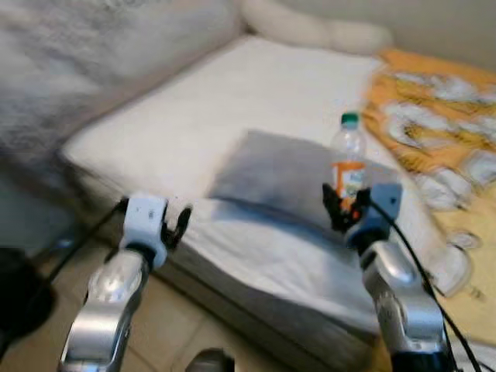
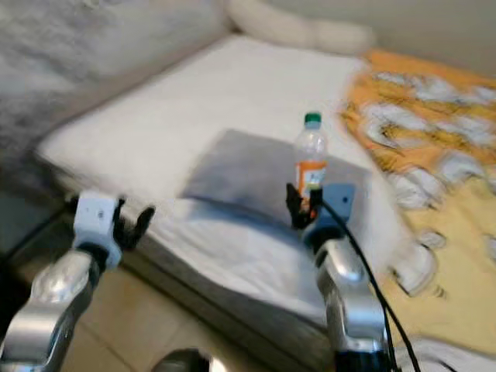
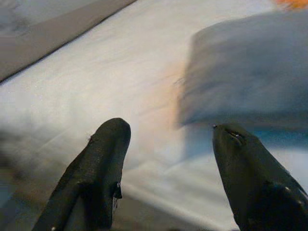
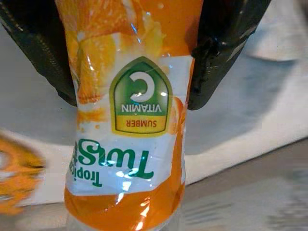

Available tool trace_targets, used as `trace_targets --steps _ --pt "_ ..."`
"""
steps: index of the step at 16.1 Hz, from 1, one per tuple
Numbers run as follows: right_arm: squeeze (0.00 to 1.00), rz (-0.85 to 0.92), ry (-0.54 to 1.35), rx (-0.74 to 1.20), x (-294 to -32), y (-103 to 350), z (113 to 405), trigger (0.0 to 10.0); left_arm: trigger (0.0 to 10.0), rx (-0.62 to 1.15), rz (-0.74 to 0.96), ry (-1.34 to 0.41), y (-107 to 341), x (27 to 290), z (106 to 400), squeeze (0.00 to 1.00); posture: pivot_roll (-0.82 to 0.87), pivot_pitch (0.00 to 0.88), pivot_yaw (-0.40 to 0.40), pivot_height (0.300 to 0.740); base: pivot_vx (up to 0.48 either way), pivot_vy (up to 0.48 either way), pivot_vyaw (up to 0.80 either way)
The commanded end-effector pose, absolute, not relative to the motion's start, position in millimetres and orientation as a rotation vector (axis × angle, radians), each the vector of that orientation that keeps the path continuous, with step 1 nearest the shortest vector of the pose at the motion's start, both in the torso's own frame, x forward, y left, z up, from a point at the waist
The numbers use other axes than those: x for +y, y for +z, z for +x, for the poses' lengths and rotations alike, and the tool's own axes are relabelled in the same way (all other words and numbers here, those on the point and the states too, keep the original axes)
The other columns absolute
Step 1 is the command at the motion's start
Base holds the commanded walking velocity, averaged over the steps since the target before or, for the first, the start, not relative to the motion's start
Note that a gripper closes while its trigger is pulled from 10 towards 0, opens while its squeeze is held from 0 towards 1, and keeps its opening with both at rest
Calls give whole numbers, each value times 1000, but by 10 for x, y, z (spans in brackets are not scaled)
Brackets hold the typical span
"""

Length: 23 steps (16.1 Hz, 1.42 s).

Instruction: Clean up the room

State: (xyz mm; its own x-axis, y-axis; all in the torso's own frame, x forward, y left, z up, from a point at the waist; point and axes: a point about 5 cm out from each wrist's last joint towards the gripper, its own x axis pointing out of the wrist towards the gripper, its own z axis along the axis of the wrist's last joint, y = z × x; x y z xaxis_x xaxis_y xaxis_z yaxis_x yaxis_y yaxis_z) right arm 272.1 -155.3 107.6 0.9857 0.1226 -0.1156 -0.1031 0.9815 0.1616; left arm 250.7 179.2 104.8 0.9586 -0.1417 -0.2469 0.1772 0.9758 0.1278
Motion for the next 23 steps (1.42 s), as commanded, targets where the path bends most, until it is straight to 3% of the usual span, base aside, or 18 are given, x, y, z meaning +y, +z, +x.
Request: trace_targets --steps 1,6,10,23 --pt "0 175 117 133 -1528 1091 2715 10000 10000 251 144 -145 1083 1798 2542 0 67 0 18 740 0 0 800" --pt "0 291 180 215 -1430 1045 2784 10000 10000 202 181 -150 1135 1772 2659 0 78 0 30 740 0 0 800" --pt "0 261 245 248 -1349 1028 2788 10000 10000 170 178 -159 1177 1761 2712 0 80 0 31 740 0 0 800" --pt "0 209 300 309 -1319 993 2797 10000 10000 183 140 -181 1168 1773 2716 0 73 0 40 740 297 0 800"
